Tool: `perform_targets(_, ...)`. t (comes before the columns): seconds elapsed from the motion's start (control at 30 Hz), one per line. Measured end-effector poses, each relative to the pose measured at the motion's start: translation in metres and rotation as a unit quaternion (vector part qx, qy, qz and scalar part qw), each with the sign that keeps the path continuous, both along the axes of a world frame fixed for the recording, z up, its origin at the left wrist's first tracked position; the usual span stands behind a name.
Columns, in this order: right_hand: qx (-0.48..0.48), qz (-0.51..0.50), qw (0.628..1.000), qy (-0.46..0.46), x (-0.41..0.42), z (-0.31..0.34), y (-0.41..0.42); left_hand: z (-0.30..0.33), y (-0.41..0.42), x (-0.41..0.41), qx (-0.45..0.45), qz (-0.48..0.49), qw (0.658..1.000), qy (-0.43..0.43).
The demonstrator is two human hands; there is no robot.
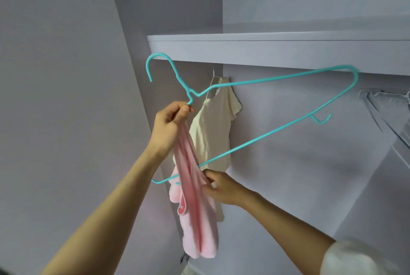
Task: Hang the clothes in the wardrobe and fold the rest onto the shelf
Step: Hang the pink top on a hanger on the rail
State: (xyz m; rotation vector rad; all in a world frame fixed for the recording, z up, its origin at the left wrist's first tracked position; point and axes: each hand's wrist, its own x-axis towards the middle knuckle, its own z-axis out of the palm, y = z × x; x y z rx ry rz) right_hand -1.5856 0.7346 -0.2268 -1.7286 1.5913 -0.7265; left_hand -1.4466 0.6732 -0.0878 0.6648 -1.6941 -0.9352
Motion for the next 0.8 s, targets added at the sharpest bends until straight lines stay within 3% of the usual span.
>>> perform_targets(0.07, 0.022, 0.010, 0.987, 0.161, -0.016, -0.008, 0.005, -0.002, -0.004, 0.012, -0.001, 0.018, 1.000, -0.005)
perform_targets(0.13, 0.017, 0.008, 0.946, 0.324, -0.041, -0.018, 0.012, -0.007, -0.008, 0.025, -0.008, 0.028, 0.999, -0.029)
perform_targets(0.23, 0.015, -0.025, 0.888, 0.460, -0.086, -0.028, 0.027, -0.022, -0.016, 0.044, -0.024, 0.043, 0.991, -0.126)
perform_targets(0.37, -0.005, -0.070, 0.865, 0.496, -0.129, -0.030, 0.042, -0.054, -0.022, 0.050, -0.046, 0.046, 0.952, -0.298)
perform_targets(0.57, 0.000, -0.105, 0.869, 0.484, -0.153, -0.022, 0.053, -0.078, -0.027, 0.045, -0.065, 0.066, 0.949, -0.303)
perform_targets(0.73, -0.086, -0.206, 0.876, 0.428, -0.156, 0.006, 0.050, -0.088, -0.026, 0.041, -0.129, 0.072, 0.903, -0.403)
perform_targets(0.8, -0.144, -0.220, 0.881, 0.393, -0.141, 0.026, 0.045, -0.093, -0.024, 0.036, -0.112, 0.068, 0.913, -0.387)
